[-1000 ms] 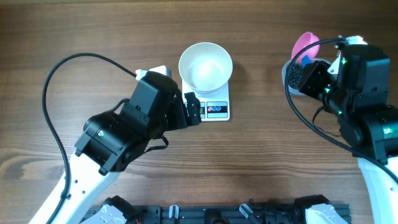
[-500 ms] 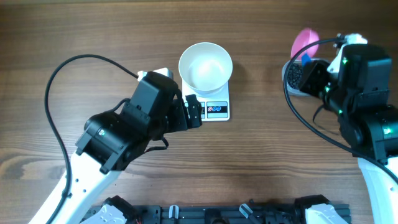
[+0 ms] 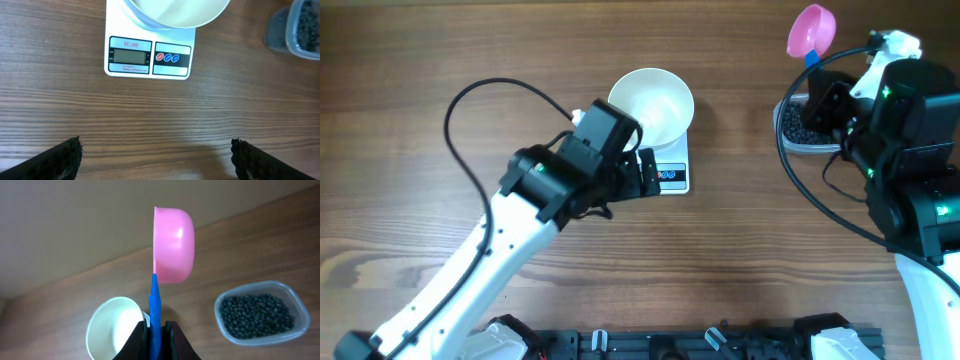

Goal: Scoop item into bowl and weigh 150g on scale
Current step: 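Move the left gripper over the scale display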

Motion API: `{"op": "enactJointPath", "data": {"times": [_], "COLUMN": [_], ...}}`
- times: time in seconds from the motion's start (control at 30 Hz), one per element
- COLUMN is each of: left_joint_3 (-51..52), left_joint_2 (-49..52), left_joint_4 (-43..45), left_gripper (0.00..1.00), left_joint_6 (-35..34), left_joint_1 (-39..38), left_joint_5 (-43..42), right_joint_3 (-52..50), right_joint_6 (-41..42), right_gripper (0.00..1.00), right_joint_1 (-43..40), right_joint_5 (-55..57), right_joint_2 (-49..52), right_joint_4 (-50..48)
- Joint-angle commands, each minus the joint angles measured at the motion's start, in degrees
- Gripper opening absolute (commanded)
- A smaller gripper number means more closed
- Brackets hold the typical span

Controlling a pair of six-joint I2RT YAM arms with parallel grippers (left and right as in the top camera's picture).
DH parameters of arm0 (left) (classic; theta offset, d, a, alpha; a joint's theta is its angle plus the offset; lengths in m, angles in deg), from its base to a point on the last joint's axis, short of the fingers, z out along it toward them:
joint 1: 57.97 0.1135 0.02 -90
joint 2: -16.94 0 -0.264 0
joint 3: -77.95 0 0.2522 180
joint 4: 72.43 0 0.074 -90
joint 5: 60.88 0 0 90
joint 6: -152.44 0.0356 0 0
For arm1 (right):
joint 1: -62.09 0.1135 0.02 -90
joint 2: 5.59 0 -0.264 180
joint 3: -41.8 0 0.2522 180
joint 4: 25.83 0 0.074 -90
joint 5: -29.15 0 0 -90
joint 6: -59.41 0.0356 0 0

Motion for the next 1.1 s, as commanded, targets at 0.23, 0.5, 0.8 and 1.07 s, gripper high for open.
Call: {"op": "enactJointPath", "data": {"times": [0.23, 0.5, 0.8, 1.07], "left_joint_3": [0.1, 6.2, 8.3, 9.8], "left_joint_2": [9.1, 10.9, 7.6, 9.3], "left_joint_4": [0.4, 4.0, 5.3, 14.2], "left_gripper": [1.0, 1.0, 1.0, 1.0], "left_joint_6": [-6.8, -6.2, 3.8, 3.8], "left_joint_1": [0.3, 0.3, 0.3, 0.3], "left_joint_5": [10.6, 9.6, 3.6, 4.7], "right_joint_3": [0.7, 0.7, 0.7, 0.7], "right_joint_6": [-2.8, -4.5, -4.3, -4.3], "right_gripper": [0.04, 0.04, 0.04, 0.04], "right_joint_1": [-0.2, -0.2, -0.2, -0.2], "right_joint_5": [-0.3, -0.1, -0.1, -0.2], "right_joint_2": [-0.4, -0.4, -0.4, -0.3], "right_joint_4": [1.2, 4.3, 5.4, 5.7]}}
